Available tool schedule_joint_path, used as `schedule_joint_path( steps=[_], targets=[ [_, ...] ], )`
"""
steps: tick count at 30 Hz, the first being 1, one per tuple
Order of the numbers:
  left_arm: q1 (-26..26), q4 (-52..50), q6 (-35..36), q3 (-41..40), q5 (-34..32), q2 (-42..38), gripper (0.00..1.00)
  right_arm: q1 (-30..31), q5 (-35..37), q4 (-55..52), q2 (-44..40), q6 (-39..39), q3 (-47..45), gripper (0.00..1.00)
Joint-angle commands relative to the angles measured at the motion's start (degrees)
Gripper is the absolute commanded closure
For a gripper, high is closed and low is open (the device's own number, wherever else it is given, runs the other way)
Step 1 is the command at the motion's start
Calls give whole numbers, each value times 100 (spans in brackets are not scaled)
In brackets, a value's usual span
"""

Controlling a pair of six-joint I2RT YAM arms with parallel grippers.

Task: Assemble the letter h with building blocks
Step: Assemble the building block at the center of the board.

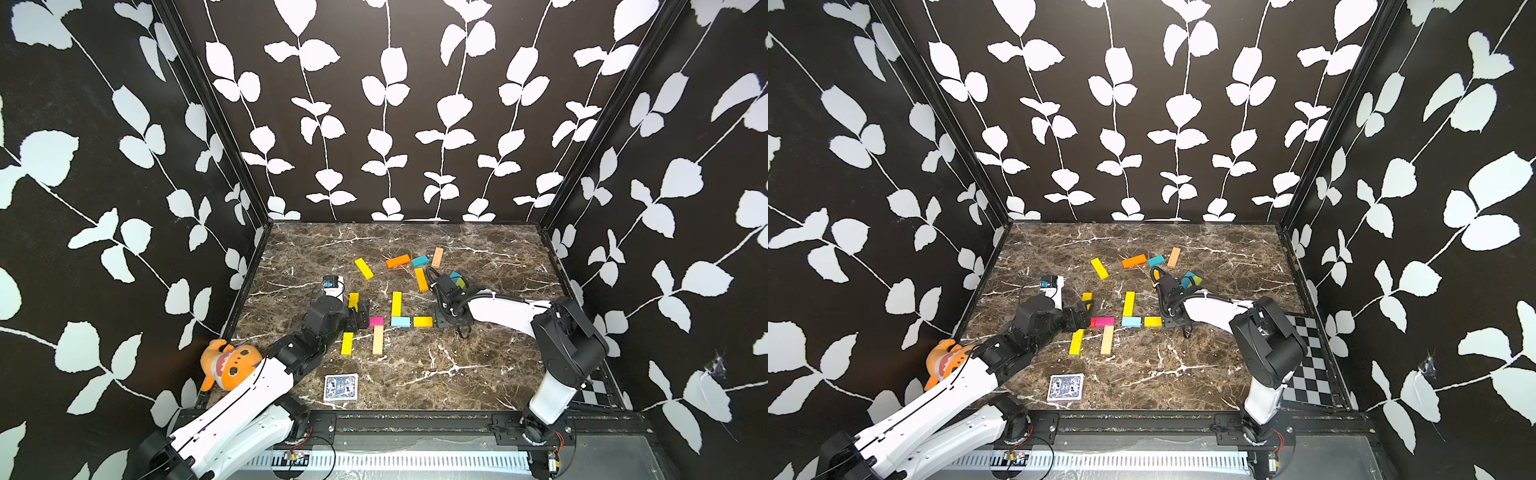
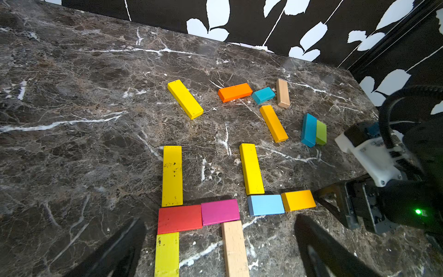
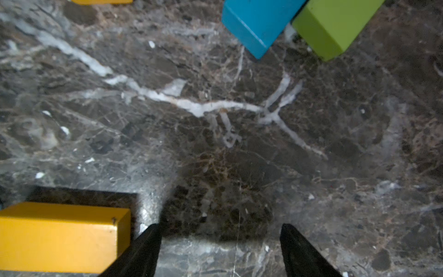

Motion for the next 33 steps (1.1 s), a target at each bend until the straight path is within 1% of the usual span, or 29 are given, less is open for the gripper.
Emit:
schedule_joint_path(
  steps=[1, 11, 23, 29, 33],
  targets=[
    [-16, -53, 13, 178, -1, -60, 1, -21, -26, 58, 93, -146, 193, 23],
    [-11, -54, 22, 175, -10, -33, 1, 80, -171, 73, 182, -208, 290, 23],
    [-6, -46, 29, 163, -19, -38, 1, 224, -59, -24, 227, -121, 383, 23],
    [-15, -46, 41, 147, -41, -59, 1, 273, -21, -126, 247, 53, 413, 24],
    [-14, -55, 36, 144, -45, -59, 1, 278, 219, -225, 227, 183, 369, 24]
  ],
)
